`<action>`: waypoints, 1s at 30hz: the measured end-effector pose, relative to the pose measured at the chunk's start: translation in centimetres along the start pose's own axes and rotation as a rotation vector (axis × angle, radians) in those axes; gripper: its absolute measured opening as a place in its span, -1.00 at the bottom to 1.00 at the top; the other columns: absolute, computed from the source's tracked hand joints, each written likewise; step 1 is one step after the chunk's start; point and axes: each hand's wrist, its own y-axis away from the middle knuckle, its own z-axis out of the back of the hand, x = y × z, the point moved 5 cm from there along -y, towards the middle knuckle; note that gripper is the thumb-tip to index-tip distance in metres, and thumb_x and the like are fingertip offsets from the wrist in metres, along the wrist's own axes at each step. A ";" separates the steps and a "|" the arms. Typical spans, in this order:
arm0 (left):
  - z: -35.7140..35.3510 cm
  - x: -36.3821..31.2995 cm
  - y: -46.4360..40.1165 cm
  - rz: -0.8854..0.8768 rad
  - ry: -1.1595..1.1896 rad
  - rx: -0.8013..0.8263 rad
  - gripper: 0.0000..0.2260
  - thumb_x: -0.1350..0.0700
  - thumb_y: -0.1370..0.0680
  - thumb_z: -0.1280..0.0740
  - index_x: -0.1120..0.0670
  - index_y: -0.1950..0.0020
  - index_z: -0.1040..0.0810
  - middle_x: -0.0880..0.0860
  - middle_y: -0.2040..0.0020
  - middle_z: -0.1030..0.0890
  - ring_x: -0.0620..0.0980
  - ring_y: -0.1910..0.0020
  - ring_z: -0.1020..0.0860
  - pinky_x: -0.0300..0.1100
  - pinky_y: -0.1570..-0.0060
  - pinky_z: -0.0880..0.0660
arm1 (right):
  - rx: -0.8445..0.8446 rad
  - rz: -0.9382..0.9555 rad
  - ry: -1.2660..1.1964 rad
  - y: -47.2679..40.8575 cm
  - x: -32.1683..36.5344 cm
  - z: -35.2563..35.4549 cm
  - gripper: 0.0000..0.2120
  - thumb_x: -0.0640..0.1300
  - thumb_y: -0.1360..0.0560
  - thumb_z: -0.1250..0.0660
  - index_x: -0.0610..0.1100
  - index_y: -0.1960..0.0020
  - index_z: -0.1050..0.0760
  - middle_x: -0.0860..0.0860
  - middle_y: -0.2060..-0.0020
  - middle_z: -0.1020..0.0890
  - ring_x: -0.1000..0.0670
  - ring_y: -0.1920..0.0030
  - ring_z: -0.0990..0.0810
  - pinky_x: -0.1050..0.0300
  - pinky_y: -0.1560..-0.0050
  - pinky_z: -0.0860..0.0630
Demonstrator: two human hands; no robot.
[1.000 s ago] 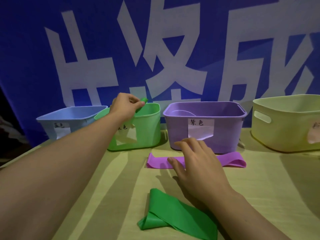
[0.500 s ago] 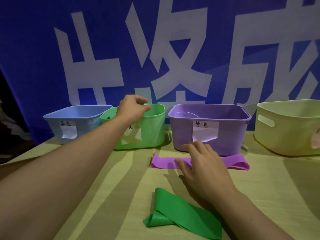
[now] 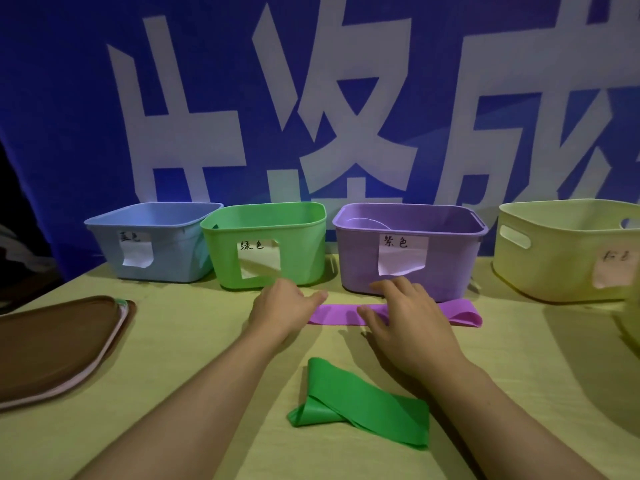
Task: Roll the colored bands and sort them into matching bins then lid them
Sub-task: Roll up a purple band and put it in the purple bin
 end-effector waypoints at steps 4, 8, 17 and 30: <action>0.3 0.1 -0.1 0.026 0.042 0.014 -0.70 -0.11 -0.52 -0.50 0.14 0.12 -0.69 0.08 0.17 -0.69 0.07 0.14 -0.64 -0.08 0.15 -0.50 | -0.004 0.026 -0.016 0.0 0.2 -0.1 -0.53 0.25 -0.64 -0.17 0.03 -0.44 -0.41 0.06 -0.31 -0.51 -0.01 -0.27 -0.46 0.04 -0.22 -0.48; 0.9 0.2 -0.3 0.036 0.287 0.015 -0.86 0.06 -0.50 -0.55 0.06 0.08 -0.64 0.03 0.12 -0.69 0.01 0.14 -0.64 -0.03 0.13 -0.61 | -0.005 0.047 -0.039 -0.1 0.2 -0.3 -0.52 0.26 -0.64 -0.18 0.04 -0.44 -0.41 0.07 -0.32 -0.50 -0.01 -0.28 -0.45 0.04 -0.23 -0.48; 4.7 -6.8 0.7 -0.450 0.307 0.046 -0.95 0.07 -0.54 -0.51 0.00 0.01 -0.71 -0.11 0.13 -0.70 -0.13 0.10 -0.65 -0.11 0.02 -0.62 | -0.027 0.065 -0.434 0.0 1.1 1.3 -0.44 0.19 -0.59 -0.34 0.07 -0.52 -0.33 0.18 -0.40 -0.47 0.16 -0.36 -0.43 0.15 -0.32 -0.42; 14.4 -16.9 4.8 -0.828 0.327 0.014 -0.90 0.09 -0.57 -0.47 0.00 -0.08 -0.69 -0.11 0.05 -0.66 -0.10 0.02 -0.62 -0.20 0.03 -0.62 | -0.017 0.055 -0.550 -3.9 1.8 12.3 -0.67 0.05 -0.51 -0.49 -0.05 -0.21 -0.60 0.14 0.01 -0.66 0.17 -0.01 -0.61 0.16 -0.10 -0.57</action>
